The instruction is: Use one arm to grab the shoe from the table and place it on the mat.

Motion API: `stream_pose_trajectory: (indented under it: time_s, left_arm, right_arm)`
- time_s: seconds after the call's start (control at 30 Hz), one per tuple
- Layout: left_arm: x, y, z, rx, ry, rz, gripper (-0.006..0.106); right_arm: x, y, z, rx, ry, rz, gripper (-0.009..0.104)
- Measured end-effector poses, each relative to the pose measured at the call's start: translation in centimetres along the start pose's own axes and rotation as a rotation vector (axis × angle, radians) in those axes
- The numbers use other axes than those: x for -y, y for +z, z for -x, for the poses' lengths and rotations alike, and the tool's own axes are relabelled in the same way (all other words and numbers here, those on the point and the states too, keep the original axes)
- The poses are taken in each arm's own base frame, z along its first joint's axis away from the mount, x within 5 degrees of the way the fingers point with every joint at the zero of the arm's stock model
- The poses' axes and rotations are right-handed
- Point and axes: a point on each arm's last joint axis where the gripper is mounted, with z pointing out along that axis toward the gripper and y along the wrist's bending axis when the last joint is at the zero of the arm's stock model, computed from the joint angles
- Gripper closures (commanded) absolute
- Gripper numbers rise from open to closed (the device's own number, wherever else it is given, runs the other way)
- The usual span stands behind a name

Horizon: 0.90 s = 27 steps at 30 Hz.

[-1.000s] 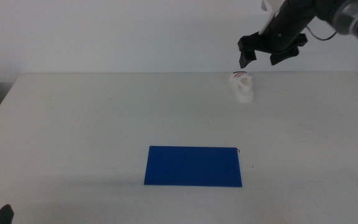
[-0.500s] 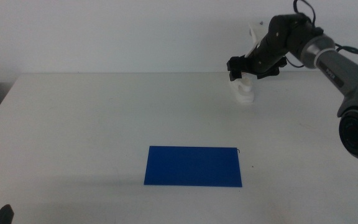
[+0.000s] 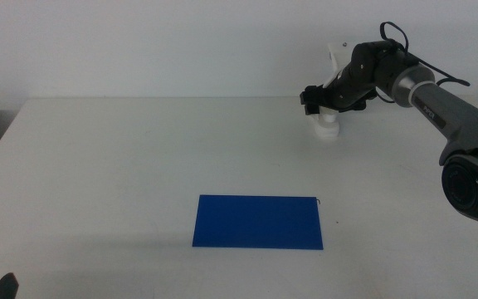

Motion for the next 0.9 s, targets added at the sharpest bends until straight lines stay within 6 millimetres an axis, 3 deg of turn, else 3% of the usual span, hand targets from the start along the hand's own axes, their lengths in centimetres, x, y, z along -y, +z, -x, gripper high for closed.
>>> stream_pose_trajectory:
  time_s: [0.17, 0.3, 0.47, 0.6, 0.73, 0.9]
  left_arm:
    - [0.0, 0.0, 0.0, 0.0, 0.0, 0.0, 0.007]
    - [0.0, 0.0, 0.0, 0.0, 0.0, 0.0, 0.007]
    - [0.0, 0.0, 0.0, 0.0, 0.0, 0.0, 0.007]
    - [0.0, 0.0, 0.0, 0.0, 0.0, 0.0, 0.007]
    - [0.0, 0.0, 0.0, 0.0, 0.0, 0.0, 0.007]
    - [0.0, 0.0, 0.0, 0.0, 0.0, 0.0, 0.007]
  right_arm:
    - [-0.2, 0.1, -0.1, -0.004, -0.018, -0.011, 0.096]
    - [-0.4, -0.1, -0.2, -0.025, -0.031, -0.022, 0.099]
    - [-0.2, -3.0, -0.3, -0.079, -0.019, -0.062, 0.099]
    - [-0.2, -8.8, -0.5, 0.0, -0.005, -0.07, 0.099]
    - [-0.2, -15.5, -3.4, 0.08, -0.002, -0.054, 0.099]
    - [-0.5, -21.6, -7.1, 0.102, 0.006, -0.036, 0.099]
